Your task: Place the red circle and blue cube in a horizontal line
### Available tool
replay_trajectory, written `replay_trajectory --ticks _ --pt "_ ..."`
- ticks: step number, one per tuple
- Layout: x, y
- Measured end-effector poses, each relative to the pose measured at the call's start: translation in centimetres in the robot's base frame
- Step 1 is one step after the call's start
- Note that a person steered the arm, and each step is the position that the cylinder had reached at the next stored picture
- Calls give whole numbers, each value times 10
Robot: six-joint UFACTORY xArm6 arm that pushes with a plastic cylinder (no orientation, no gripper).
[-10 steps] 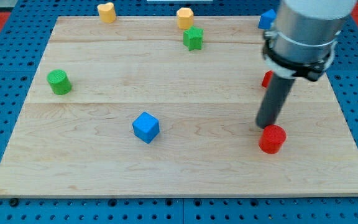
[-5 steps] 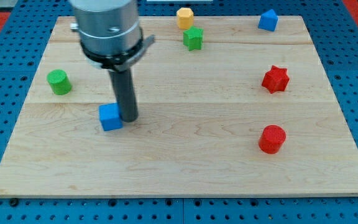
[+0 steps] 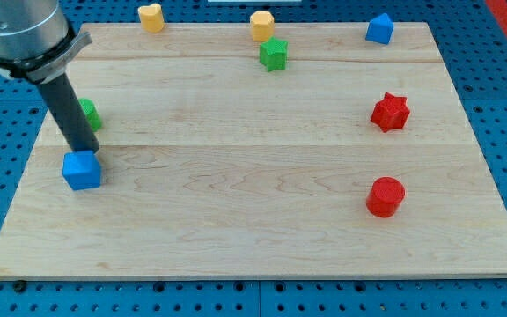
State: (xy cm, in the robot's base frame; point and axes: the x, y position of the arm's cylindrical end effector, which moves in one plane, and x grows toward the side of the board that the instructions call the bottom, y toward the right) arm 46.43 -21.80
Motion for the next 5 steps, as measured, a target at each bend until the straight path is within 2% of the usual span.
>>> replay_trajectory --ticks 2,3,5 --pt "28 -6" --pt "10 10" --pt "-65 91"
